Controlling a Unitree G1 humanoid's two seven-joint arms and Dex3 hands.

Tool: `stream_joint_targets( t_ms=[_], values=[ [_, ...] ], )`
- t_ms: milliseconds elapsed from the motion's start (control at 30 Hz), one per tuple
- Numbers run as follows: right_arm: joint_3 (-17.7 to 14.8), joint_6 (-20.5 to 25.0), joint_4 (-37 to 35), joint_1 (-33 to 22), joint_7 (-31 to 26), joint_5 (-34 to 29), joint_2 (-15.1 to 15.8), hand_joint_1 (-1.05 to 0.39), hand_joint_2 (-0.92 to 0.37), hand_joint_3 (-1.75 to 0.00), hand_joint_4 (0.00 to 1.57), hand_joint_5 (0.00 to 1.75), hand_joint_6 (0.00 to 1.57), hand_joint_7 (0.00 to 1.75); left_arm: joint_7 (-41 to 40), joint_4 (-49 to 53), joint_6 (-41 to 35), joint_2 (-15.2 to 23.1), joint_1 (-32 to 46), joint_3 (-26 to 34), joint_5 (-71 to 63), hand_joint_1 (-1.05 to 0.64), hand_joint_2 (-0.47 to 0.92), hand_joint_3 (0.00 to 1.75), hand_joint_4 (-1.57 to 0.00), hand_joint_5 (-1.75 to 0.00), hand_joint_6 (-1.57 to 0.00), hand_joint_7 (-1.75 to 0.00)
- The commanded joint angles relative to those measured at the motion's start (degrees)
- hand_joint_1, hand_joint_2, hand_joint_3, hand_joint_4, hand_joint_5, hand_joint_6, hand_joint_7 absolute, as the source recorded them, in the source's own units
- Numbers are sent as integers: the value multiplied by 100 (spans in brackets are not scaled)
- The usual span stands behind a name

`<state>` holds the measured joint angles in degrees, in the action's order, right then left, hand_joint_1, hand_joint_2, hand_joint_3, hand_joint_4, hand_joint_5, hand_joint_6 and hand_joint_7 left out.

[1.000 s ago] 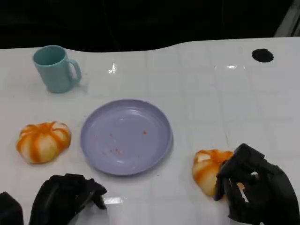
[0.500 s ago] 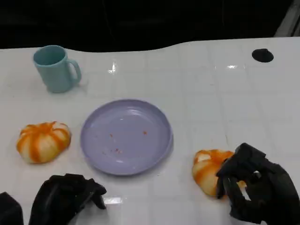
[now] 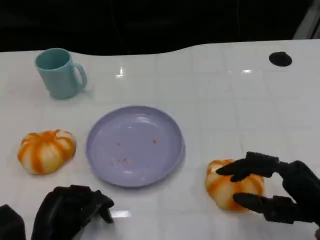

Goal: Grasp the bread from the table and place it into the plate.

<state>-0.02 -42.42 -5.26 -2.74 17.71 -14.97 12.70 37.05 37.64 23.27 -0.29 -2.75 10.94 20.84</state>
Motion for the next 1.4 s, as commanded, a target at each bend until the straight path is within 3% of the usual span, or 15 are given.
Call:
stream_joint_targets(
  t_ms=[33, 333, 567, 667, 867, 1400],
  values=[
    [-93, 25, 539, 34, -162, -548, 538, -57, -92, -21, 27, 58, 41, 21, -27, -23, -27, 57, 15, 24, -1, -104, 82, 0, -77, -165, -157, -17],
    [76, 1133, 1767, -77, 159, -1493, 1140, -64, -92, -12, 10, 37, 30, 3, -2, -10, -23, 59, 8, 21, 8, -103, 82, 0, -75, -165, -157, -16],
    [442, 1884, 2167, -64, 291, -2096, 1260, -63, -92, -6, 6, 32, 26, 0, -33, -27, 10, 69, 38, 13, -29, -105, 82, 0, -75, -165, -157, -16],
    [666, 2212, 2218, 50, 312, -2657, 1301, -64, -92, -5, 4, 31, 24, 0, -33, -53, -10, 62, 52, 24, -6, -105, 81, 0, -76, -165, -157, -16],
    [1135, 2696, 1989, 339, 97, -3590, 1266, -63, -90, -1, 5, 34, 25, 1, -42, -66, -16, 45, 65, 31, 6, -105, 81, 0, -77, -165, -157, -17],
    [1794, 3066, 796, 874, -683, -4136, 1323, -61, -92, -1, 9, 36, 28, 1, -97, -204, -61, 26, 134, 14, -17, -105, 81, 0, -78, -164, -157, -18]
  ],
)
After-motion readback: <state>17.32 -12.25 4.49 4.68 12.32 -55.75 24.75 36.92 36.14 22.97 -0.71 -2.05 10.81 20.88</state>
